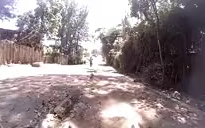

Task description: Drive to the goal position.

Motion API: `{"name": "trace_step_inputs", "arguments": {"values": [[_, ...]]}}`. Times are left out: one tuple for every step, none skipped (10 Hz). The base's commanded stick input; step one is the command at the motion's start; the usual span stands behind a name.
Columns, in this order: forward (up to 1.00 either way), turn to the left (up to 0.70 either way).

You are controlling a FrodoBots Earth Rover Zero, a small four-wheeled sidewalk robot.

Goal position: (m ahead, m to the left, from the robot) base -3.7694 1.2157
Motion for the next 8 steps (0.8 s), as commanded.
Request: {"name": "trace_step_inputs", "arguments": {"values": [[0.70,0.00],[0.70,0.00],[0.70,0.00],[0.70,0.00],[0.70,0.00],[0.70,0.00],[0.70,0.00],[0.43,0.00]]}}
